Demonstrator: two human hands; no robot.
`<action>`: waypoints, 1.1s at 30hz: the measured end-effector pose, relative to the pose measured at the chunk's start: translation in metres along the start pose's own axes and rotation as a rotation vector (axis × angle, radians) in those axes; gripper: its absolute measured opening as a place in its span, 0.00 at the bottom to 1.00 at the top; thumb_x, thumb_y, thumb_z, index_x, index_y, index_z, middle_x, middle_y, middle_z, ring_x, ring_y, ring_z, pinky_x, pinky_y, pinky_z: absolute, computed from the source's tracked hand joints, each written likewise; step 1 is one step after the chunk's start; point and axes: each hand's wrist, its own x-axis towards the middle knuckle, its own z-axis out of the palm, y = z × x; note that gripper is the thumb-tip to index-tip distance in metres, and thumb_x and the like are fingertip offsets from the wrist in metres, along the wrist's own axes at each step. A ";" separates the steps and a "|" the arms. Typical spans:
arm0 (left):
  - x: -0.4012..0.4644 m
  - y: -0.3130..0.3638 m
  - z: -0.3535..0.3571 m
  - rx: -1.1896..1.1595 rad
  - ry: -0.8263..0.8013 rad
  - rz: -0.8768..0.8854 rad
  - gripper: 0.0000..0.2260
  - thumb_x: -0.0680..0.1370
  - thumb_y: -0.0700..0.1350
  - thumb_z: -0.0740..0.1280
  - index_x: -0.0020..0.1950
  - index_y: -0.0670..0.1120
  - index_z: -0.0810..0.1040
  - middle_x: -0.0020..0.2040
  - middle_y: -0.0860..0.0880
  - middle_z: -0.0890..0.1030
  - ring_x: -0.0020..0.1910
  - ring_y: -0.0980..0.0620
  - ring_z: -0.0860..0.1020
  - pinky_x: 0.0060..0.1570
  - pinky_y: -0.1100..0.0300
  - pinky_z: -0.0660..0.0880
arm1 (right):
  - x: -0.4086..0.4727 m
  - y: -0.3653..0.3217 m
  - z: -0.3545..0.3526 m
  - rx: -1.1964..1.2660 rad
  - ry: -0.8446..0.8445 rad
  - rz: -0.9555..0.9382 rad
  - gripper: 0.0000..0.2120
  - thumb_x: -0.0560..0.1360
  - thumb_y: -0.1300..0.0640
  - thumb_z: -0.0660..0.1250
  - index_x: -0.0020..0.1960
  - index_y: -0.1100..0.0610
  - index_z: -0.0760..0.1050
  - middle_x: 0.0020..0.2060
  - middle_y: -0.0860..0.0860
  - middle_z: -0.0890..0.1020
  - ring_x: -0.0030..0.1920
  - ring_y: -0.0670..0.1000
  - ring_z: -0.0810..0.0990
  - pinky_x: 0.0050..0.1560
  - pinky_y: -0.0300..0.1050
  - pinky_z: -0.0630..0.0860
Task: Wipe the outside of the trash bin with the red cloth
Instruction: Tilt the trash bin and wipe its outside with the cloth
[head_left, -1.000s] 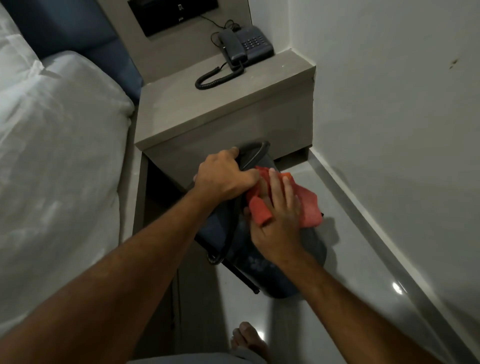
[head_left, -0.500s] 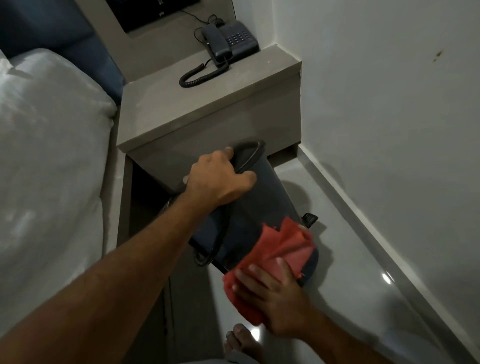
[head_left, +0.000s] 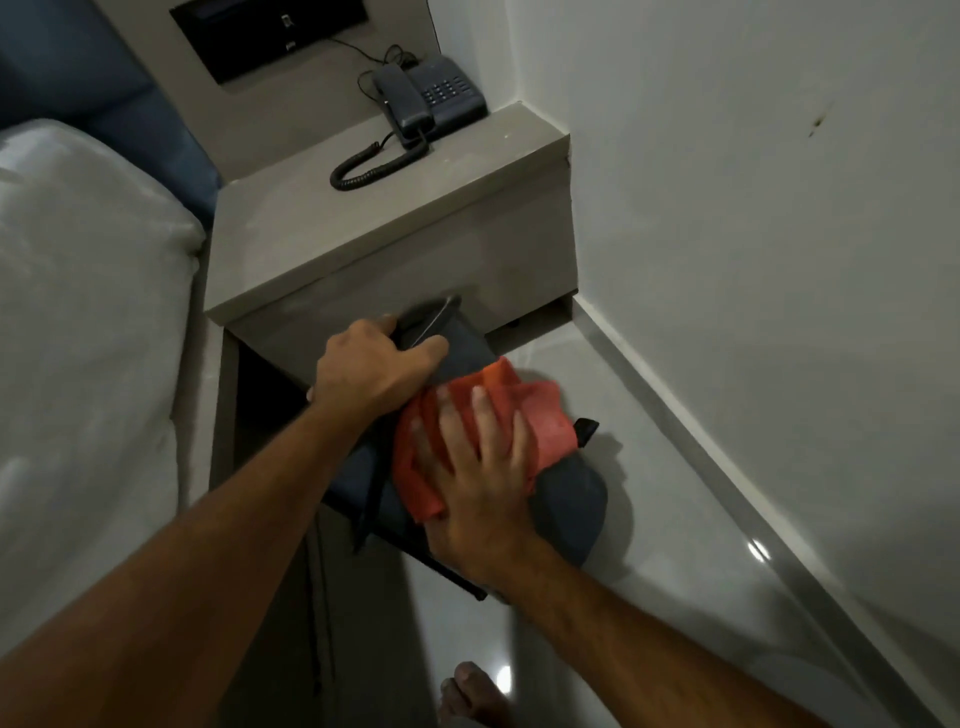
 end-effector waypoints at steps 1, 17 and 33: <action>0.001 -0.002 0.000 -0.013 0.010 -0.026 0.32 0.61 0.67 0.63 0.61 0.55 0.79 0.46 0.48 0.76 0.44 0.45 0.73 0.48 0.51 0.77 | -0.015 0.009 0.003 -0.037 -0.046 -0.160 0.42 0.72 0.42 0.62 0.83 0.45 0.51 0.84 0.54 0.48 0.82 0.65 0.47 0.73 0.78 0.46; 0.004 -0.016 0.004 -0.060 0.077 -0.147 0.27 0.64 0.66 0.61 0.53 0.50 0.81 0.45 0.46 0.80 0.48 0.40 0.79 0.49 0.51 0.77 | 0.018 0.058 -0.015 0.379 -0.062 0.475 0.30 0.80 0.37 0.53 0.80 0.45 0.58 0.74 0.51 0.73 0.73 0.57 0.70 0.74 0.63 0.64; -0.003 -0.007 0.005 -0.046 0.078 -0.184 0.29 0.63 0.66 0.62 0.56 0.52 0.81 0.49 0.45 0.82 0.48 0.41 0.81 0.52 0.47 0.79 | -0.051 0.094 -0.005 0.303 -0.019 0.613 0.26 0.80 0.39 0.56 0.74 0.49 0.66 0.66 0.56 0.78 0.69 0.63 0.74 0.69 0.69 0.69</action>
